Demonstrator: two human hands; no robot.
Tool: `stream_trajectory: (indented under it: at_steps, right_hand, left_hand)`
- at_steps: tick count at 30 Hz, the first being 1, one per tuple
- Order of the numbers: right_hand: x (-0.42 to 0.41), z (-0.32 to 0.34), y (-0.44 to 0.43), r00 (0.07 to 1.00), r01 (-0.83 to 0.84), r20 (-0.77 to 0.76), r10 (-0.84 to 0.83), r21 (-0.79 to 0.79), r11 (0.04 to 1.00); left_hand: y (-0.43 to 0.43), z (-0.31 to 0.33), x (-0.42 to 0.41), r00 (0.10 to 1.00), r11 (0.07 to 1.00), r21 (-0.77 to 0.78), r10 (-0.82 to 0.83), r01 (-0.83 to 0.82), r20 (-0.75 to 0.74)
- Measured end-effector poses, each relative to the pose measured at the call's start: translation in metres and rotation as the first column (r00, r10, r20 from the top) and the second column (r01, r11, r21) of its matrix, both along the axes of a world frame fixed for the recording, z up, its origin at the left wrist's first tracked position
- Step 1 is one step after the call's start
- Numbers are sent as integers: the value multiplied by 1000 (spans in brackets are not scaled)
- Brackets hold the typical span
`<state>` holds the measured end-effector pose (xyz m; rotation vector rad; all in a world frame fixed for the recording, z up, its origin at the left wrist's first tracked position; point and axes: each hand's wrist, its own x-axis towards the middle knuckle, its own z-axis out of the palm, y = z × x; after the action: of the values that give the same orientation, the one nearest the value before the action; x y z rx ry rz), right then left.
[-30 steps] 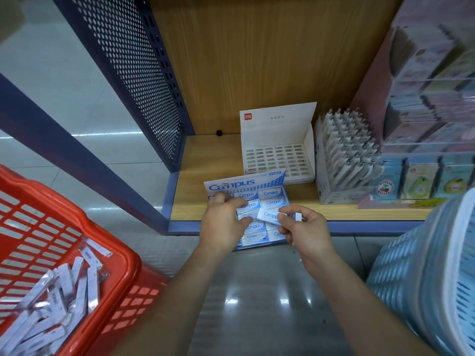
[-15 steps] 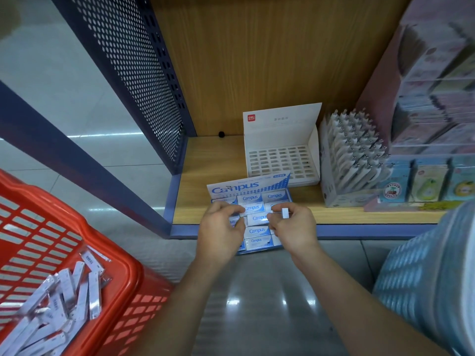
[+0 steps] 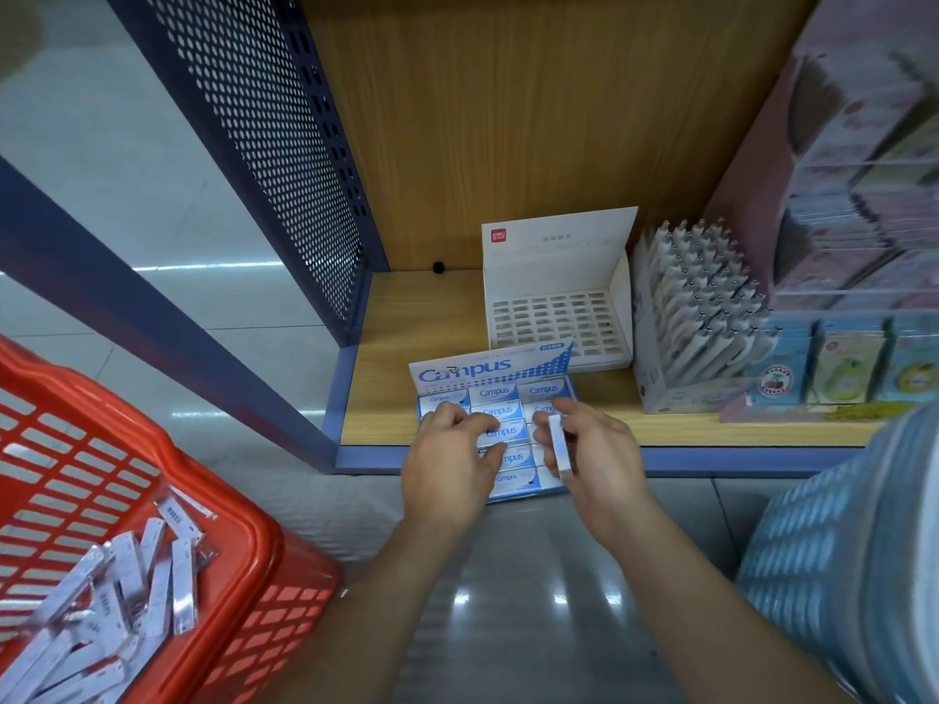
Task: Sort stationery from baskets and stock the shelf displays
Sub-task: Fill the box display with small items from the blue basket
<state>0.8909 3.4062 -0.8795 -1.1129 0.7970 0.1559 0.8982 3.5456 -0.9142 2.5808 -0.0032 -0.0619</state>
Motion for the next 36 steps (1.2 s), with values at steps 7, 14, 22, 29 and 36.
stream_trajectory:
  at_steps: [7,14,22,29,36]
  right_hand:
    - [-10,9,-9,991,-99,108,84,143,985]
    - [-13,20,-10,969,-209,149,199,53,977]
    - [-12,21,-14,958,-271,57,281,-142,952]
    - [-16,11,-2,980,-179,85,180,-20,984]
    - [-25,4,3,934,-356,9,356,-18,934]
  left_hand:
    - [-4,19,-3,985,844,-508,134,-172,-111]
    - [-2,54,-11,914,458,-822,-47,-339,-403]
    - [3,51,-16,916,491,-783,92,-382,-390]
    - [9,42,-20,907,548,-741,84,-388,-413]
    - [5,26,-28,931,675,-645,201,-358,-306]
